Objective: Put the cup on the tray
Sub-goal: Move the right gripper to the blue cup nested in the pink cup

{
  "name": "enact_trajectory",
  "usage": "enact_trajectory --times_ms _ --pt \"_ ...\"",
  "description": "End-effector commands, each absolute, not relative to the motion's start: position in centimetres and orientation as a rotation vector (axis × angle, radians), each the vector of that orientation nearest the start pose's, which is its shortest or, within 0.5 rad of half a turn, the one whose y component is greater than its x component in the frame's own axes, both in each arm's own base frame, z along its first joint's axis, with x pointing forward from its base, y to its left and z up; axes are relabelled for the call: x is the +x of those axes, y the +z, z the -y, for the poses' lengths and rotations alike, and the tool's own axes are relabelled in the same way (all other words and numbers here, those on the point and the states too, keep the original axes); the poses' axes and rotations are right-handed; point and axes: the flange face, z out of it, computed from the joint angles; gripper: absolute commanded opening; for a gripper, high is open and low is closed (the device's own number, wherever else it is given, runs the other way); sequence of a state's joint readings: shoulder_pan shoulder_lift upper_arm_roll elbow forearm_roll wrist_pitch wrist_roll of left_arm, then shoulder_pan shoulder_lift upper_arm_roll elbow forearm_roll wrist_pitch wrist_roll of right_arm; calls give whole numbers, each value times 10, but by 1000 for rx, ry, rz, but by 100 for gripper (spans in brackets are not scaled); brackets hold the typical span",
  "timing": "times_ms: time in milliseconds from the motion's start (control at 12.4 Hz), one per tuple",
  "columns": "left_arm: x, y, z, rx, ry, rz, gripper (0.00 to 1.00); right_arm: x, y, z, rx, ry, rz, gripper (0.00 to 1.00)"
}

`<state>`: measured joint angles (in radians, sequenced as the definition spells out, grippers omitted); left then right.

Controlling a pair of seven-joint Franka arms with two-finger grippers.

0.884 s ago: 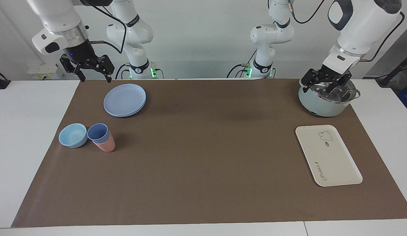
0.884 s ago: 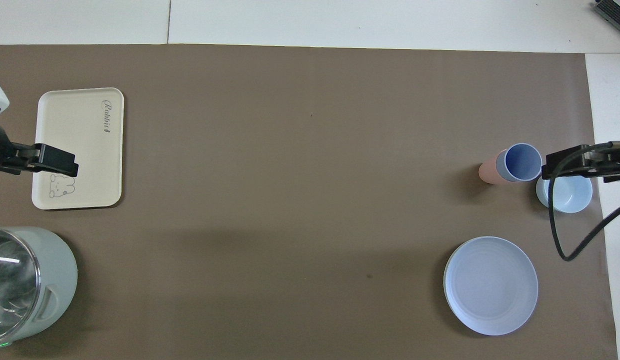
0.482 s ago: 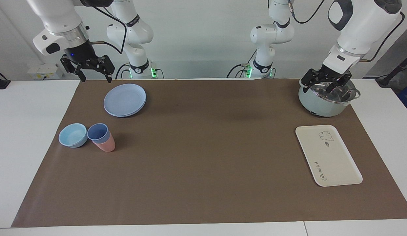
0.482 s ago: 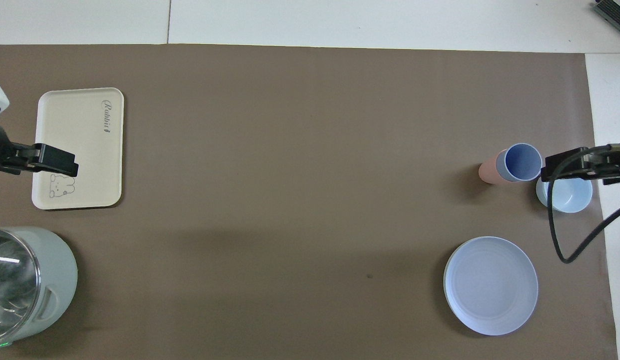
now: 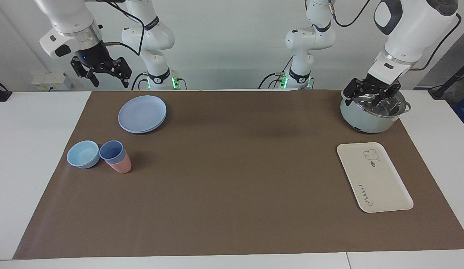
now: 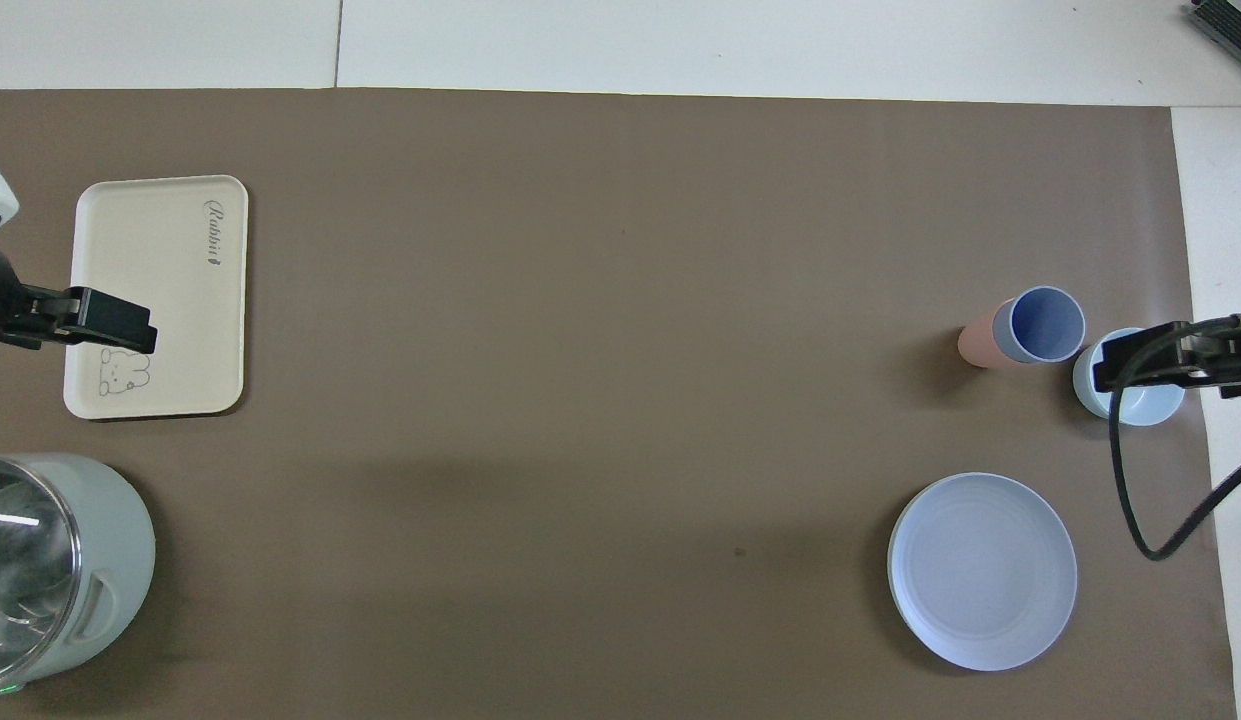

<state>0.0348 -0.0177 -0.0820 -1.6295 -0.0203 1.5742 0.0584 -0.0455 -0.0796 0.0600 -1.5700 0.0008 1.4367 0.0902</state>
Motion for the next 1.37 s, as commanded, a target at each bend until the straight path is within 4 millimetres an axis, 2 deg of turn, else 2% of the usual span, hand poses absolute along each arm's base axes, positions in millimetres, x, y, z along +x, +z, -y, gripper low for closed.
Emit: enact_trajectory --times_ms 0,80,241,562,643,804,884,1045,1286 --pt "539 610 25 -3165 46 -168 100 521 657 2 -3117 -22 -215 91" --pt "539 609 25 -3165 48 -168 100 524 652 8 -3099 -14 -389 87" --pt "539 610 25 -3165 46 -168 100 533 642 24 -3049 -9 -673 87" --pt "539 609 25 -3165 48 -168 100 562 596 96 -2889 17 -1157 86" --pt "539 609 25 -3165 48 -168 100 568 580 113 -2821 46 -1233 86" --pt "539 609 25 -3165 48 -168 100 578 534 175 -2640 136 -1384 88" --pt "539 609 25 -3165 48 -169 100 581 508 194 -2574 192 -1423 88" --pt "539 609 25 -3165 51 -168 100 591 469 210 -2484 254 -1486 88" --pt "539 609 25 -3165 51 -168 100 604 419 234 -2180 319 -1725 89"
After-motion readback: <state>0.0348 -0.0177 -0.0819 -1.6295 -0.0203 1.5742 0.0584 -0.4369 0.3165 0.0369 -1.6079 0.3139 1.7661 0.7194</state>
